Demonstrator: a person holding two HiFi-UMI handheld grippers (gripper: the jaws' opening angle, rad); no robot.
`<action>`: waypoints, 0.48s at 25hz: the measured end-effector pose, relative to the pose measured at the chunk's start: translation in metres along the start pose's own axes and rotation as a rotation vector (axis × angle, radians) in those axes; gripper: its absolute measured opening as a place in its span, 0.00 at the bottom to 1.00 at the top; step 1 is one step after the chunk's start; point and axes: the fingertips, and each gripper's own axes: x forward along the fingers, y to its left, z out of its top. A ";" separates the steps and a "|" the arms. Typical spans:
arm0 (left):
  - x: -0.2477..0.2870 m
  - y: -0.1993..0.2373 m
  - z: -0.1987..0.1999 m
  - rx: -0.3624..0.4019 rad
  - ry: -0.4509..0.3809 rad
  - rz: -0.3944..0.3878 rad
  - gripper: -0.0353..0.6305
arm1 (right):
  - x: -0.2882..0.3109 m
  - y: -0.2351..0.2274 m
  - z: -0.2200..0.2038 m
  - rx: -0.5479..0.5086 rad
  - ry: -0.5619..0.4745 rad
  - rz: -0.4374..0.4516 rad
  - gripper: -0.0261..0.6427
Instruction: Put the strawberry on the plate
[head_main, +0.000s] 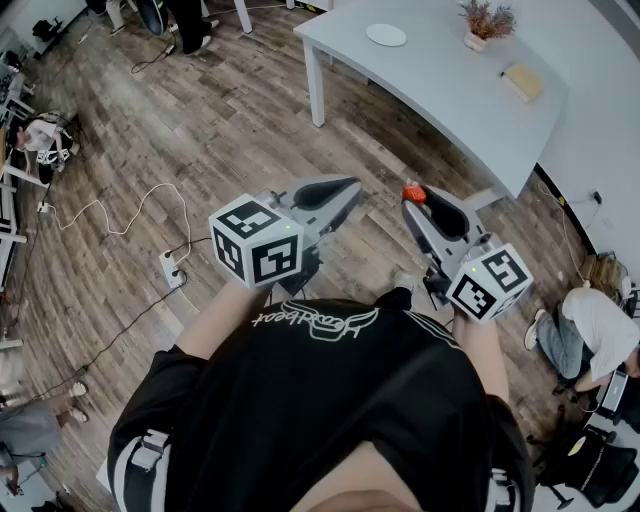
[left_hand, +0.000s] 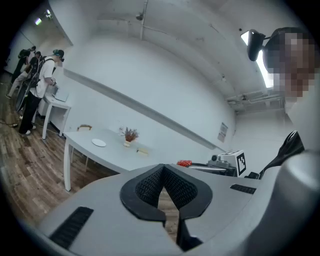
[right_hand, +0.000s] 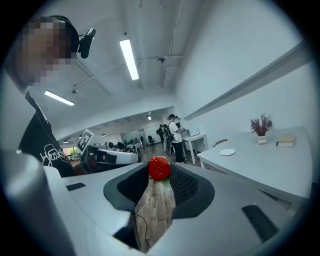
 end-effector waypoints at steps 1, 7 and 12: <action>-0.002 0.001 0.000 0.000 -0.003 0.001 0.06 | 0.000 0.001 0.000 0.000 0.001 -0.001 0.23; -0.010 0.000 0.002 -0.001 -0.007 0.003 0.06 | 0.000 0.012 0.002 -0.010 0.000 -0.004 0.23; -0.019 -0.004 -0.001 0.005 -0.008 -0.006 0.06 | -0.002 0.022 0.001 -0.013 -0.009 -0.016 0.23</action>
